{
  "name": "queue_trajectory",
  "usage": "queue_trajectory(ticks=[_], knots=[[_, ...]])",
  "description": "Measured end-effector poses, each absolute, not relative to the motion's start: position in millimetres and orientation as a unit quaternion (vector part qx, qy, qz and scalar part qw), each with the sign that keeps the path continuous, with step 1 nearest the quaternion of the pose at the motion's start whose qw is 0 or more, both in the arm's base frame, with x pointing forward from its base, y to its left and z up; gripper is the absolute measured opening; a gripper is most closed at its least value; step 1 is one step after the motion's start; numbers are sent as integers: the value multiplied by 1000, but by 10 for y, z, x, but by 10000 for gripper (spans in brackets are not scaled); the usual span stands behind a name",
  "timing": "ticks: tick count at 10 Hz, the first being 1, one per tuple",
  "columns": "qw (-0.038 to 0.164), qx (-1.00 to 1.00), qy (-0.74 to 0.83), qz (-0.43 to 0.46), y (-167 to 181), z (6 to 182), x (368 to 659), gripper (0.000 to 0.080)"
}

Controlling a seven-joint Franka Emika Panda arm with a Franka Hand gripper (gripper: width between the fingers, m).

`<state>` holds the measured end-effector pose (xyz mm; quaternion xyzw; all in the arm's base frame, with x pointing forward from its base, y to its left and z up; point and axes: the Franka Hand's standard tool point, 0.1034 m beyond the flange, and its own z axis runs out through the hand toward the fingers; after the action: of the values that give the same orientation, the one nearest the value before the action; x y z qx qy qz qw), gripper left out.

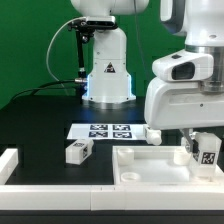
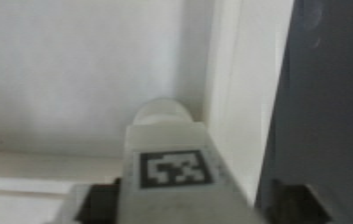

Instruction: Assemble one leg

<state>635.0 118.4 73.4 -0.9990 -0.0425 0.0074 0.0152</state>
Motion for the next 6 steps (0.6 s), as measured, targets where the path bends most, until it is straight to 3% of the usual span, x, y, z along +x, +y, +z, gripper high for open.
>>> queue_trajectory(ticks=[1,3,6], knots=[[15,-999,-42,7,1176,732,6350,291],[16,-1000,-10,-19,1105,692,6363,289],[39,-969,241,-28,1126,668,6384,288]])
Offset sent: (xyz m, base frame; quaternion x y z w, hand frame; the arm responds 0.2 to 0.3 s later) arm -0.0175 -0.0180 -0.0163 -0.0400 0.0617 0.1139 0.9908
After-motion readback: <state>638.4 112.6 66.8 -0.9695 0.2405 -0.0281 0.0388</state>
